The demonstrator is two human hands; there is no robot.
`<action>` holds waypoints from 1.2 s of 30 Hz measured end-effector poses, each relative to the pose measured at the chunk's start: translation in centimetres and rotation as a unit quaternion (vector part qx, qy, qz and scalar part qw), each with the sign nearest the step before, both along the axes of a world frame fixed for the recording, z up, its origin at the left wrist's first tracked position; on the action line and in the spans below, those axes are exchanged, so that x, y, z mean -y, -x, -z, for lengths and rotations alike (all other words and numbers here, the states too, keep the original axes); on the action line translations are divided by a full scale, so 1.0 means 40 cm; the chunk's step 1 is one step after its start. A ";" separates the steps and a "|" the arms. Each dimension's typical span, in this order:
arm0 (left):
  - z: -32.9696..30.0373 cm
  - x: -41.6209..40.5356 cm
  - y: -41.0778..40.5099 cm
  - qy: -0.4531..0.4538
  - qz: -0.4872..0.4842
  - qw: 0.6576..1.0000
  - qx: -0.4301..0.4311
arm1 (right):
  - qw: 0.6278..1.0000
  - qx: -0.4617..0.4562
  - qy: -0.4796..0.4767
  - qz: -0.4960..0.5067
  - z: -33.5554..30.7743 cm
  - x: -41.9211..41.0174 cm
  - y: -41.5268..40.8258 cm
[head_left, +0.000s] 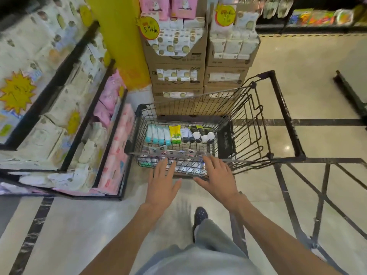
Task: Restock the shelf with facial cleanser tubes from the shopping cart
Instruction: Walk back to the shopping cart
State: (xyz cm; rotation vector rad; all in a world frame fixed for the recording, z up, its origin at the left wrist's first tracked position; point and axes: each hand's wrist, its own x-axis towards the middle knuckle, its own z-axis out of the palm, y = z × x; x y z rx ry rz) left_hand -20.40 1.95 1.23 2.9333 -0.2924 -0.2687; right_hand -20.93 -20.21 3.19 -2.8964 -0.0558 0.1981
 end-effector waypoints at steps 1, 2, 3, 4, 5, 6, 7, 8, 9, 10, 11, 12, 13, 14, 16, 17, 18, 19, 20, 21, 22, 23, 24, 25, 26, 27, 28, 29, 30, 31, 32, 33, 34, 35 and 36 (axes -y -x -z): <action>-0.002 0.016 -0.032 0.006 -0.006 1.000 0.000 | 1.000 -0.004 -0.004 -0.002 0.000 0.014 -0.034; -0.004 0.031 -0.063 0.010 -0.009 1.000 0.001 | 1.000 -0.008 -0.009 -0.003 0.002 0.029 -0.066; -0.003 0.045 -0.093 0.012 -0.010 1.000 0.003 | 1.000 -0.011 -0.016 -0.003 0.005 0.043 -0.097; -0.001 0.057 -0.121 0.013 -0.012 1.000 0.000 | 1.000 -0.012 -0.023 -0.004 0.009 0.056 -0.127; 0.003 0.066 -0.148 0.016 -0.015 1.000 -0.005 | 1.000 -0.014 -0.025 -0.006 0.013 0.068 -0.155; 0.009 0.073 -0.174 0.022 -0.018 1.000 -0.013 | 1.000 -0.017 -0.021 -0.011 0.017 0.078 -0.182; 0.013 0.077 -0.198 0.027 -0.023 0.999 -0.020 | 1.000 -0.022 -0.016 -0.016 0.021 0.087 -0.207; 0.015 0.081 -0.220 0.030 -0.027 0.999 -0.025 | 0.999 -0.026 -0.013 -0.018 0.025 0.094 -0.231; 0.019 0.082 -0.242 0.031 -0.031 0.999 -0.028 | 0.999 -0.029 -0.015 -0.018 0.028 0.100 -0.255; 0.020 0.084 -0.264 0.032 -0.036 0.998 -0.030 | 0.999 -0.034 -0.018 -0.017 0.033 0.104 -0.279; 0.024 0.084 -0.286 0.032 -0.039 0.998 -0.034 | 0.999 -0.040 -0.019 -0.016 0.036 0.106 -0.304; 0.028 0.084 -0.309 0.031 -0.038 0.998 -0.038 | 0.999 -0.046 -0.021 -0.016 0.042 0.107 -0.329; 0.033 0.082 -0.332 0.029 -0.036 0.998 -0.044 | 0.998 -0.051 -0.024 -0.014 0.048 0.107 -0.353; 0.038 0.080 -0.355 0.032 -0.034 0.998 -0.048 | 0.998 -0.054 -0.026 -0.012 0.056 0.106 -0.377; 0.053 0.074 -0.404 0.035 -0.031 0.998 -0.053 | 0.998 -0.062 -0.029 -0.002 0.074 0.102 -0.423; 0.059 0.070 -0.431 0.032 -0.027 0.998 -0.056 | 0.997 -0.069 -0.031 0.003 0.081 0.098 -0.446; 0.068 0.065 -0.459 0.029 -0.025 0.997 -0.063 | 0.996 -0.078 -0.032 0.006 0.088 0.094 -0.469; 0.078 0.059 -0.487 0.028 -0.020 0.997 -0.073 | 0.996 -0.087 -0.030 0.010 0.093 0.089 -0.491; 0.084 0.054 -0.517 0.030 -0.012 0.996 -0.083 | 0.995 -0.094 -0.029 0.015 0.099 0.083 -0.514; 0.095 0.047 -0.547 0.031 -0.002 0.996 -0.088 | 0.994 -0.098 -0.029 0.023 0.104 0.077 -0.535; 0.103 0.039 -0.573 0.029 0.009 0.995 -0.091 | 0.994 -0.101 -0.030 0.033 0.110 0.070 -0.553; 0.112 0.030 -0.600 0.026 0.016 0.995 -0.098 | 0.993 -0.104 -0.030 0.041 0.116 0.063 -0.569; 0.124 0.020 -0.629 0.027 0.024 0.994 -0.107 | 0.992 -0.109 -0.030 0.048 0.124 0.057 -0.589; 0.148 0.005 -0.664 0.029 0.032 0.992 -0.120 | 0.991 -0.119 -0.030 0.059 0.137 0.048 -0.611; 0.166 -0.008 -0.685 0.031 0.032 0.991 -0.126 | 0.989 -0.125 -0.031 0.068 0.143 0.042 -0.622; 0.183 -0.020 -0.700 0.031 0.033 0.990 -0.131 | 0.988 -0.130 -0.029 0.072 0.146 0.037 -0.628; 0.201 -0.033 -0.722 0.033 0.034 0.988 -0.145 | 0.986 -0.143 -0.029 0.080 0.156 0.030 -0.641; 0.220 -0.045 -0.743 0.038 0.033 0.986 -0.157 | 0.983 -0.155 -0.031 0.089 0.167 0.023 -0.656; 0.233 -0.056 -0.759 0.041 0.030 0.985 -0.166 | 0.981 -0.164 -0.031 0.097 0.178 0.014 -0.668; 0.242 -0.065 -0.773 0.042 0.026 0.983 -0.174 | 0.979 -0.173 -0.030 0.103 0.191 0.003 -0.676; 0.249 -0.072 -0.787 0.043 0.018 0.982 -0.181 | 0.977 -0.181 -0.028 0.106 0.207 -0.006 -0.685; 0.261 -0.080 -0.800 0.044 0.009 0.982 -0.183 | 0.976 -0.188 -0.027 0.106 0.225 -0.016 -0.695; 0.275 -0.088 -0.813 0.047 -0.001 0.981 -0.186 | 0.975 -0.194 -0.026 0.107 0.241 -0.026 -0.704; 0.296 -0.098 -0.825 0.056 -0.014 0.980 -0.190 | 0.973 -0.200 -0.026 0.110 0.257 -0.037 -0.713; 0.321 -0.108 -0.836 0.063 -0.032 0.977 -0.201 | 0.972 -0.207 -0.029 0.110 0.277 -0.048 -0.722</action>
